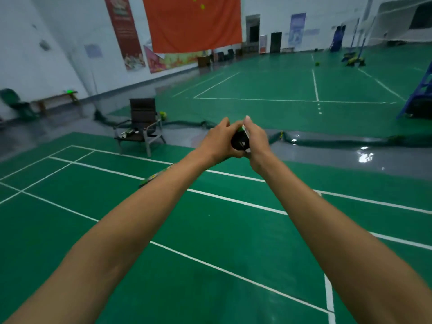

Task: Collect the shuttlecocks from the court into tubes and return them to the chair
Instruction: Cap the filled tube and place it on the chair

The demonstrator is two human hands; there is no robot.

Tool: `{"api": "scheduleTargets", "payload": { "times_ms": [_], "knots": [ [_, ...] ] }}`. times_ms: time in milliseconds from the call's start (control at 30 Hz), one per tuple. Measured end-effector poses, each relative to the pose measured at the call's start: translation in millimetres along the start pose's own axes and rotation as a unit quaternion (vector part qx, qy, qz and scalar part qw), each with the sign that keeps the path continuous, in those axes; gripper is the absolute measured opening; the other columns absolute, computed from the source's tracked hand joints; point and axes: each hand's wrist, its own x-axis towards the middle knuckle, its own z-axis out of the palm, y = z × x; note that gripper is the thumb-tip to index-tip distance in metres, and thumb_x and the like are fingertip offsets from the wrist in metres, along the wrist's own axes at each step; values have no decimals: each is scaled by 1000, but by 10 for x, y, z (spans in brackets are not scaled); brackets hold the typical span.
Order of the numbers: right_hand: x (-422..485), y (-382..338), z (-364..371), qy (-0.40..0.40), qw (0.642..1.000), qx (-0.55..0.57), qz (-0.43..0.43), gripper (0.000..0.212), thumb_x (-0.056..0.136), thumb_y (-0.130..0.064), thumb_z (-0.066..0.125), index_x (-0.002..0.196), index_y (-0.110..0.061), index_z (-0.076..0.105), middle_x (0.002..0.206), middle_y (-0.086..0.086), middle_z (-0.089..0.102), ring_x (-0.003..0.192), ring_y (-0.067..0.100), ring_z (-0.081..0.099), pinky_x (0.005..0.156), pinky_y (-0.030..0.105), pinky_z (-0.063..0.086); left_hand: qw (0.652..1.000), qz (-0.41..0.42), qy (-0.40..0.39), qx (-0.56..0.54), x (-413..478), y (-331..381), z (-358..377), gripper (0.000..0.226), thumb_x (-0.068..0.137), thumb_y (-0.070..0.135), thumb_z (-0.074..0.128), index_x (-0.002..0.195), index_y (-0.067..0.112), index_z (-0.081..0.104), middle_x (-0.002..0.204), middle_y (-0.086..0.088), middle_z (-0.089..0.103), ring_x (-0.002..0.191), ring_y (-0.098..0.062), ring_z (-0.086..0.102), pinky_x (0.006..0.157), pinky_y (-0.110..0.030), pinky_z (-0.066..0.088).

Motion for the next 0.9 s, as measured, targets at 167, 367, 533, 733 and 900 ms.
{"api": "scheduleTargets", "payload": {
  "times_ms": [167, 367, 533, 733, 900],
  "knots": [
    [963, 380, 506, 24, 992, -118, 40, 33, 97, -41, 50, 79, -16, 61, 99, 13, 71, 96, 34, 69, 88, 50, 58, 996, 18, -55, 72, 327, -836, 189, 86, 73, 28, 90, 145, 6, 48, 121, -19, 49, 95, -41, 61, 79, -43, 47],
    [2137, 554, 1286, -96, 927, -364, -10, 43, 99, -46, 47, 85, -11, 70, 96, 17, 73, 84, 31, 65, 70, 33, 50, 996, -3, -62, 68, 796, -2083, 366, 82, 75, 23, 90, 143, 3, 51, 145, -21, 46, 114, -43, 61, 94, -48, 52],
    [3165, 523, 2165, -257, 838, -480, 21, 75, 101, -66, 35, 135, -3, 59, 136, 17, 60, 118, 36, 60, 98, 45, 47, 979, 73, -100, 159, 1258, -3272, 445, 95, 77, 26, 88, 157, 17, 39, 150, -20, 47, 116, -43, 61, 89, -55, 56],
    [3992, 822, 3412, -338, 783, -523, -4, 77, 94, -57, 63, 144, -1, 43, 144, 16, 50, 118, 34, 58, 77, 33, 46, 891, 291, -161, 308, 1748, -4463, 763, 69, 88, 16, 69, 148, 18, 34, 131, -15, 62, 102, -42, 62, 90, -58, 51],
    [4666, 1327, 4404, -294, 856, -426, 11, 87, 85, -38, 81, 146, 1, 33, 148, 19, 45, 131, 35, 49, 104, 41, 47, 794, 405, -233, 388, 1655, -5175, 1106, 54, 101, 1, 28, 152, 16, 34, 134, -14, 56, 111, -41, 55, 101, -57, 39]
  ]
}}
